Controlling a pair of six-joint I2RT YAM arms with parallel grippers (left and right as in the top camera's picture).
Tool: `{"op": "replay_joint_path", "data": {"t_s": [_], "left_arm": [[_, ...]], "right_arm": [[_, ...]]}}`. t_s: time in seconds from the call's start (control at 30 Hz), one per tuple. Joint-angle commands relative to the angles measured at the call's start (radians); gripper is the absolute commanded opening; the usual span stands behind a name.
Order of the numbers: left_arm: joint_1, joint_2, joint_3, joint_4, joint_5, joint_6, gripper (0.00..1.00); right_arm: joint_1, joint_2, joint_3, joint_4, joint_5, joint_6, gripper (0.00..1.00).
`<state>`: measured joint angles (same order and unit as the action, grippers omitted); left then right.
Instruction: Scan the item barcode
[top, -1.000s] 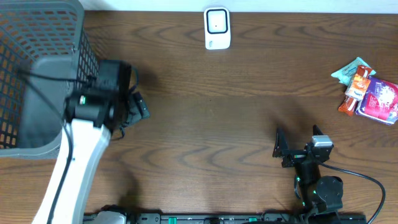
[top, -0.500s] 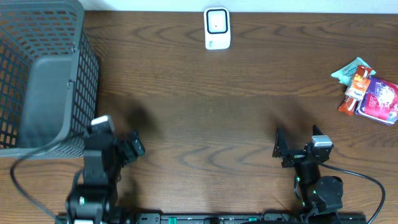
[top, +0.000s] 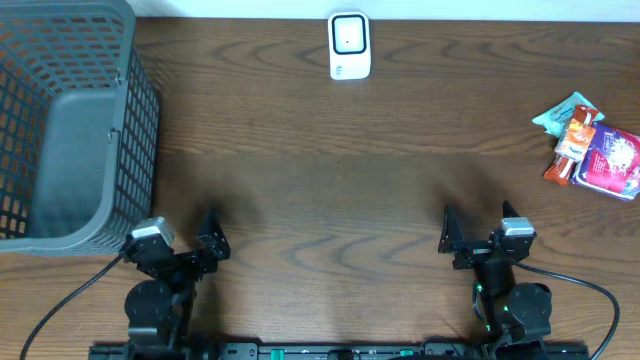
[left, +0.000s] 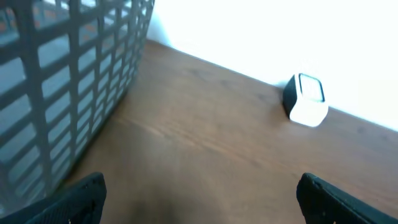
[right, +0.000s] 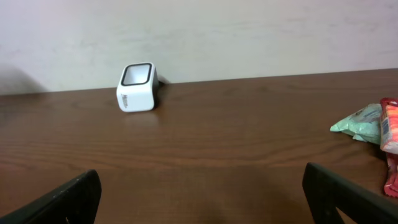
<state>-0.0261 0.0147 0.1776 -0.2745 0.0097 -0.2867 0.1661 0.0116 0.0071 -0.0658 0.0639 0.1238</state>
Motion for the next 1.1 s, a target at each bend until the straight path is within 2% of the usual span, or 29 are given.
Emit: {"op": "replay_joint_path", "data": {"t_s": [0.0,0.1,0.23,0.33,0.4,0.5,0.63,1.07], "left_arm": [[0.033,-0.013,-0.041,0.080,0.071,0.017,0.98],[0.063,-0.013,-0.097,0.245,0.134,0.022,0.98],[0.096,-0.013,-0.175,0.419,0.141,0.024,0.98],[0.099,-0.013,-0.174,0.425,0.191,0.091,0.98],[0.099,-0.013,-0.174,0.423,0.289,0.231,0.98],[0.100,-0.013,-0.174,0.342,0.266,0.316,0.98],[0.100,-0.013,-0.174,0.217,0.194,0.311,0.98],[0.100,-0.013,-0.174,0.217,0.161,0.267,0.98]], "right_arm": [[-0.017,-0.006,-0.002,-0.004,0.002,-0.009,0.99],[-0.017,-0.006,-0.002,-0.004,0.002,-0.009,0.99],[-0.017,-0.006,-0.002,-0.004,0.002,-0.009,0.99],[-0.017,-0.006,-0.002,-0.004,0.002,-0.009,0.99],[-0.017,-0.006,-0.002,-0.004,0.002,-0.009,0.99],[-0.017,-0.006,-0.002,-0.004,0.002,-0.009,0.99],[-0.017,-0.006,-0.002,-0.004,0.002,-0.009,0.99],[-0.017,-0.006,-0.002,-0.004,0.002,-0.009,0.99]]}}
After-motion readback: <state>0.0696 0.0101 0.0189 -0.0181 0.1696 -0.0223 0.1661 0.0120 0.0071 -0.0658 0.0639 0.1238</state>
